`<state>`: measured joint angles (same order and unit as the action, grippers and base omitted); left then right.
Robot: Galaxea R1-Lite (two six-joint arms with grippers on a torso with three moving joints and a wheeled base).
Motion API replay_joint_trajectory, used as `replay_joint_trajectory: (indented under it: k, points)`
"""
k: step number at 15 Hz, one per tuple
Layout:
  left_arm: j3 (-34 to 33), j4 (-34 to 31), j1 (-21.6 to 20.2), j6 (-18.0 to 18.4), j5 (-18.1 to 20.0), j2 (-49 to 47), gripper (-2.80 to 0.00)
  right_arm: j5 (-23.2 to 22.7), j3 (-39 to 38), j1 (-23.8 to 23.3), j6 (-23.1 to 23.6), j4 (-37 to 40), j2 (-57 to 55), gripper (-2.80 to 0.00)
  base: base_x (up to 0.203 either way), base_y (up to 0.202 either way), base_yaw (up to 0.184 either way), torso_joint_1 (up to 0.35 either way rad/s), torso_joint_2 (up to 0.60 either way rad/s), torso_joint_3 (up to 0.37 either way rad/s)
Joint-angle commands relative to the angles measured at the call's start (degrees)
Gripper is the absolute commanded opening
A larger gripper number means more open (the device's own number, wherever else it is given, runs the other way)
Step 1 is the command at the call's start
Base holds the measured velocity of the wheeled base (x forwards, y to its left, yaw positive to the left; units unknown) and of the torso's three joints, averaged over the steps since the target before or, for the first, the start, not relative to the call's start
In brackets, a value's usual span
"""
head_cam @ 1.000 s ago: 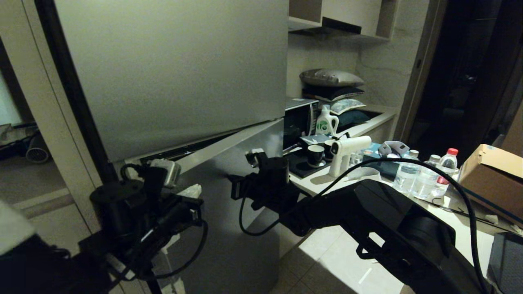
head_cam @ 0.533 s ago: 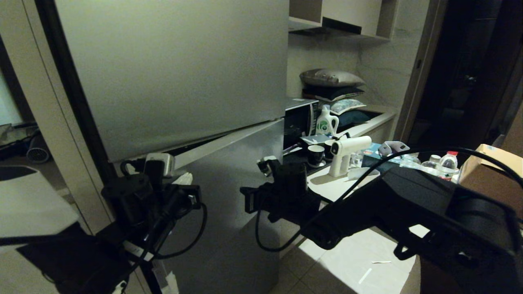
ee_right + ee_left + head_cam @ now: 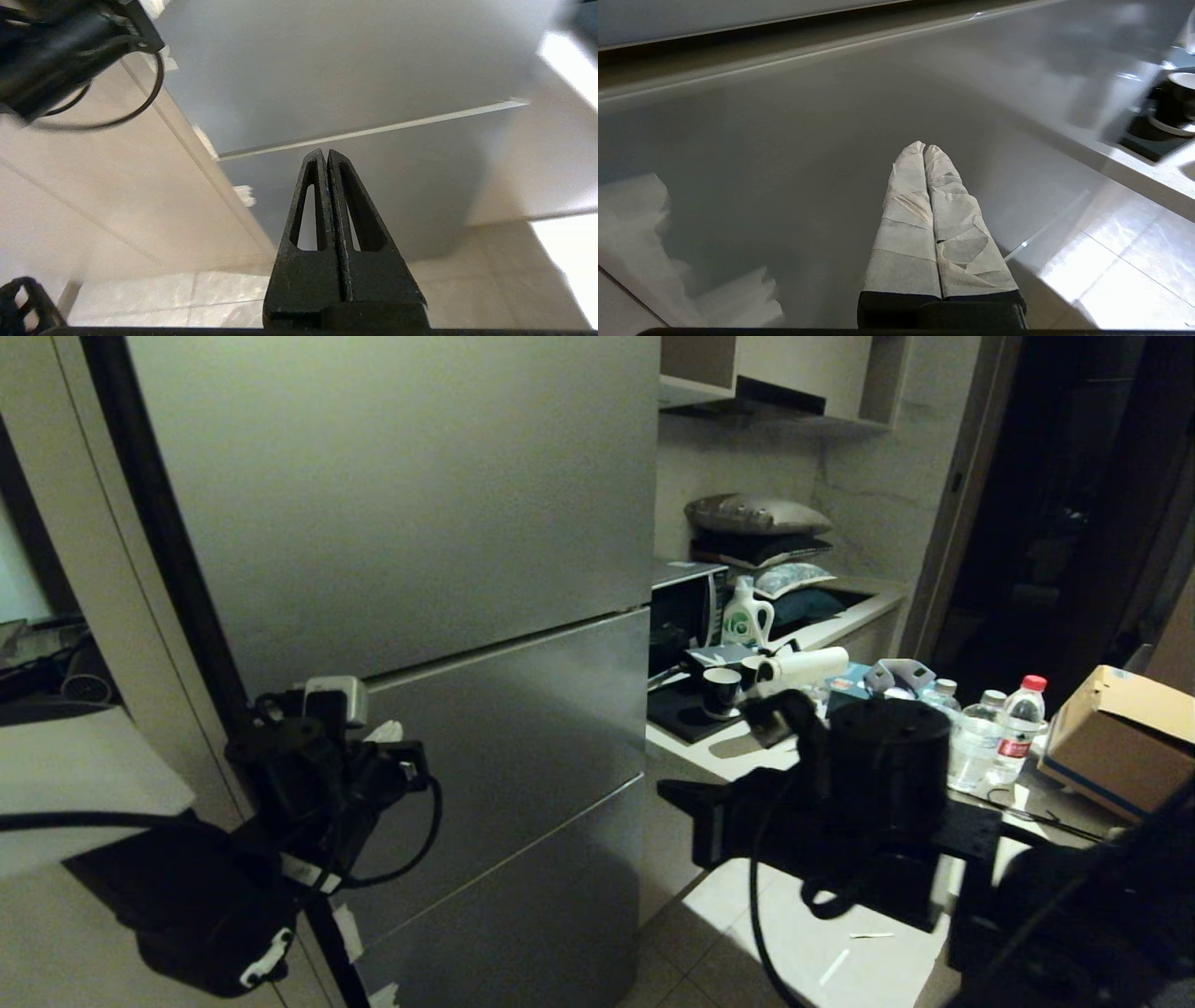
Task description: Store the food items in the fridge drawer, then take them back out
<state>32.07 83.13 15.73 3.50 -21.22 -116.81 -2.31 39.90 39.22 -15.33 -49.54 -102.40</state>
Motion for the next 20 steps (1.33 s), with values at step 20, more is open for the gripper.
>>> replay_joint_trajectory:
  k: [20]
  points:
    - [-27.4, -69.0, -18.3, 4.6, 13.0, 99.1, -2.80, 15.5, -37.3, -26.8, 9.7, 48.3, 86.8, -2.80, 0.000, 0.000, 0.000, 0.000, 0.00, 0.000]
